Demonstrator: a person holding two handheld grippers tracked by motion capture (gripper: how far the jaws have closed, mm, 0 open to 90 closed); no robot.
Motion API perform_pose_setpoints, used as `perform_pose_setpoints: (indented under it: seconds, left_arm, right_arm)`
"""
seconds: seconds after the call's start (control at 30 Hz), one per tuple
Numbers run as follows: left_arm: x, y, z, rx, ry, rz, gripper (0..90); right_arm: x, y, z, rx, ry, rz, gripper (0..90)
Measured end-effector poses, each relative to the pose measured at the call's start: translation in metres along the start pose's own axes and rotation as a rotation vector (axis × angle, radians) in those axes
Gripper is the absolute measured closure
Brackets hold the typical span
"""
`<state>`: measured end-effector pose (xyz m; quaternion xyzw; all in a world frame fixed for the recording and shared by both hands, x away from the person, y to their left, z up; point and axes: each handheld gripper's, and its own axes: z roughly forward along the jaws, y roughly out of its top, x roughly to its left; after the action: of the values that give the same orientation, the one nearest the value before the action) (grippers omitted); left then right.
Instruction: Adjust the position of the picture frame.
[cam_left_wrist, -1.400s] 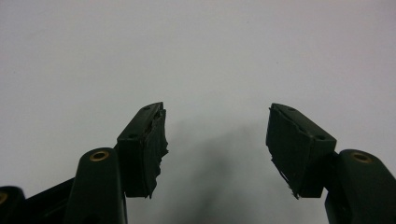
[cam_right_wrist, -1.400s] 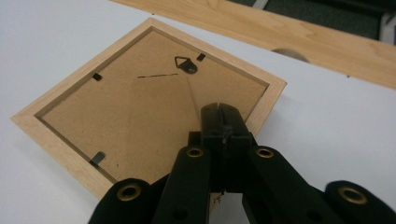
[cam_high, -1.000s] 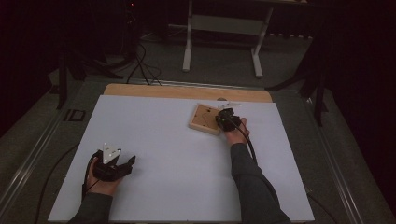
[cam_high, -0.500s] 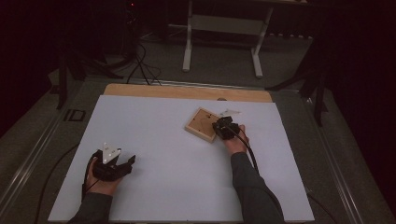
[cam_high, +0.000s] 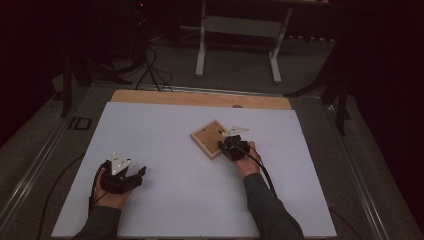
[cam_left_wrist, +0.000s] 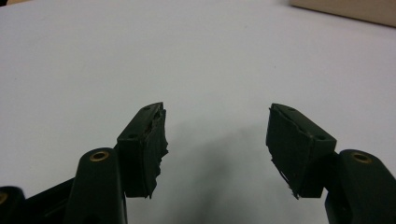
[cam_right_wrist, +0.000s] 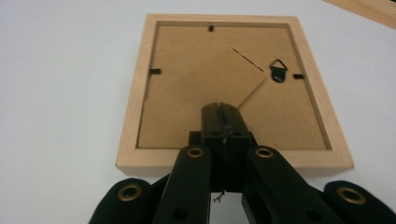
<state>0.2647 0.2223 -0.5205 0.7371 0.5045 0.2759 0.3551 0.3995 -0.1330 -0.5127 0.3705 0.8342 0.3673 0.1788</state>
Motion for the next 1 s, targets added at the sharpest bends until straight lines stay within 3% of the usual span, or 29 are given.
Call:
perform_pose_setpoints:
  seconds: [0.7, 0.8, 0.9, 1.0]
  left_arm:
    - [-0.002, 0.001, 0.001, 0.000, -0.009, 0.008, 38.1]
    - [-0.001, 0.001, 0.001, -0.004, -0.010, 0.003, 38.1]
    - [-0.001, 0.001, 0.001, -0.006, -0.017, 0.004, 40.2]
    - [-0.003, 0.001, 0.001, -0.002, -0.031, 0.009, 41.8]
  right_arm:
    - [0.057, 0.005, 0.008, -0.036, 0.140, -0.055, 90.0]
    - [0.054, 0.005, 0.005, -0.049, 0.125, -0.061, 90.0]
    - [0.043, 0.008, -0.003, -0.102, 0.093, -0.010, 90.0]
    - [0.031, 0.009, -0.009, -0.119, 0.054, 0.027, 90.0]
